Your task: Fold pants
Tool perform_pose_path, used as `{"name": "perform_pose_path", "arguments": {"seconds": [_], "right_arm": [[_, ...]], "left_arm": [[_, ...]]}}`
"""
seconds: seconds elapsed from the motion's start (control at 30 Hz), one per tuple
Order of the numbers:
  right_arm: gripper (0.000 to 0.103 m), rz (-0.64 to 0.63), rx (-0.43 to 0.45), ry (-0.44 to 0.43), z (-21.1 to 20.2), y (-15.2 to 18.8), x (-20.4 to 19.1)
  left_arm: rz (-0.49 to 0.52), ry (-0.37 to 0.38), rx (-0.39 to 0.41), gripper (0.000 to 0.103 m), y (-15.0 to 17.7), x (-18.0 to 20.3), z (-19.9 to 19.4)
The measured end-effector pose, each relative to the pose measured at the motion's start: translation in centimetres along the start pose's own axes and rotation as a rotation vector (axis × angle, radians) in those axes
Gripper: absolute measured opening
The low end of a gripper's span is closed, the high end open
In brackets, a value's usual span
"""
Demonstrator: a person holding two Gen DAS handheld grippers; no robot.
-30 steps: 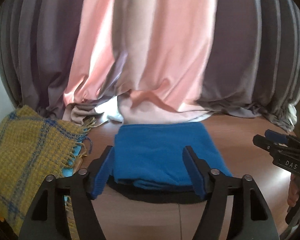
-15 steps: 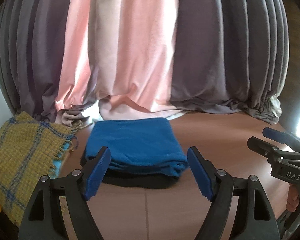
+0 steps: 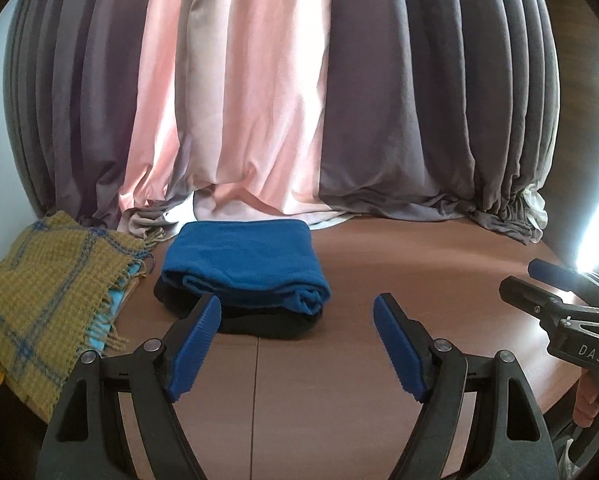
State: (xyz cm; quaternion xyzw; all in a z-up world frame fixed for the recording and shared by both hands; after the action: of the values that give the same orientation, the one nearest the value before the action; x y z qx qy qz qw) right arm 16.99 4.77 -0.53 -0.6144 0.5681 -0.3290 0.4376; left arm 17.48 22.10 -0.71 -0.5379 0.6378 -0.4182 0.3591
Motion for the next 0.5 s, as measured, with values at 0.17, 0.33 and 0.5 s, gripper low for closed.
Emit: {"name": "perform_pose_path", "arguments": {"seconds": [0.17, 0.33, 0.5], "right_arm": [[0.070, 0.004, -0.002, -0.001, -2.6, 0.9, 0.8], [0.070, 0.004, 0.003, 0.008, -4.8, 1.7, 1.4], [0.070, 0.009, 0.015, 0.017, -7.1, 2.5, 1.8]], "left_arm": [[0.008, -0.007, -0.003, 0.079, 0.9, 1.5, -2.1], [0.009, -0.011, -0.004, 0.081, 1.7, 2.8, -4.1], [0.013, -0.016, -0.006, 0.083, 2.5, 4.0, -6.1]]}}
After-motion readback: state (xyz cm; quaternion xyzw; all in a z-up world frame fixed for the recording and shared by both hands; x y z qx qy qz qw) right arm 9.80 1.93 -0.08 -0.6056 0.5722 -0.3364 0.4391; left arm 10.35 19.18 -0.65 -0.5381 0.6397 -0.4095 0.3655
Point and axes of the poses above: each gripper's, at about its wrist camera, not at the fingertips, and z roughly the way its jaws point, x to its right, y to its underside, the point moved 4 cm from there along z, roughly the way its jaws point, and after that the axes turned 10 degrees about x, right-handed, at the moved point
